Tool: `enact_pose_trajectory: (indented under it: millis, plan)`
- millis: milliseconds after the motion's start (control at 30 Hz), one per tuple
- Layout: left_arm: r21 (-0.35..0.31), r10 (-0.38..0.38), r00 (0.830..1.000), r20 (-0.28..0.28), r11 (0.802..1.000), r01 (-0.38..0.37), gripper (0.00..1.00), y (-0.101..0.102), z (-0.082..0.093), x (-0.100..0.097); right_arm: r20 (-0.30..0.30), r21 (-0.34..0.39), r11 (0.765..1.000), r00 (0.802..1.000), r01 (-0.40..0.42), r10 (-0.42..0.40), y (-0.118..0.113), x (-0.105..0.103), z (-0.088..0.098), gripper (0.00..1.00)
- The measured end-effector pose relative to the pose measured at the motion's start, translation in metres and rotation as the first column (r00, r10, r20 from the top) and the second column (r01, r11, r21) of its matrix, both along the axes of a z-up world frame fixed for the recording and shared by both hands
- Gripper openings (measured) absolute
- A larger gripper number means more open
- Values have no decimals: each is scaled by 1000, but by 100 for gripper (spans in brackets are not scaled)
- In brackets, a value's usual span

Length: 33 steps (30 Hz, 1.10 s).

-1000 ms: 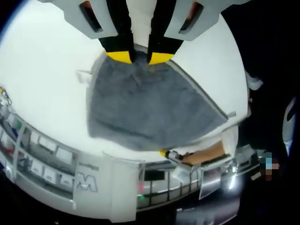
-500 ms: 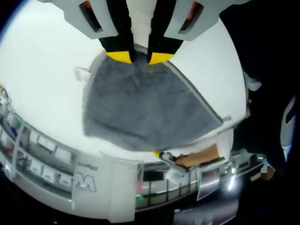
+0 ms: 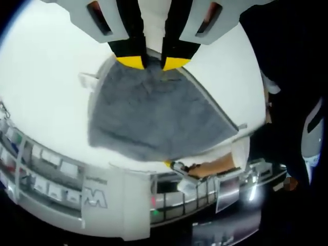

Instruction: Open the folded towel by lifting each exposed corner and separating the folded layers until the towel lies flat within the target outline without major curled edges

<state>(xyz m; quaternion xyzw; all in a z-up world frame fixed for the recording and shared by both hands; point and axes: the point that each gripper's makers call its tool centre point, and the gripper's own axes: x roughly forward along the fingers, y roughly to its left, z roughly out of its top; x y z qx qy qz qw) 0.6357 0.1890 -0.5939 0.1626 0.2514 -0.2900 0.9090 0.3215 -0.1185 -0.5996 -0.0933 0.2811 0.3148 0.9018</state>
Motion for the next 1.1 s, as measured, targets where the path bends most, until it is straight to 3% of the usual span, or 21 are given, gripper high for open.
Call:
enact_pose_trajectory:
  millis: [133, 400, 500, 633, 733, 1100]
  plan:
    - [25, -2, 999, 47, 1000, 1, 14, 3, 7, 1, 25, 18, 1000, 1000, -12, 12, 0, 0, 1, 8]
    - [-34, -14, 997, 77, 999, 17, 26, -7, 33, -4, 81, 93, 996, 997, 5, -13, -3, 0, 11, 8]
    - [-51, -54, 995, 87, 997, 58, 28, -23, 43, -10, 110, 115, 993, 993, 35, -48, -10, 3, 19, 8]
    - [-28, -118, 989, 92, 992, 121, 30, -49, 50, -13, 99, 137, 990, 993, 47, -61, -14, 2, 20, 7]
    - [24, -152, 983, 99, 988, 150, 31, -63, 52, -11, 104, 128, 991, 993, 46, -60, -15, 2, 19, 8]
    - [29, -261, 961, 92, 965, 259, 32, -120, 62, -16, 97, 134, 987, 990, 89, -103, -31, 1, 18, 13]
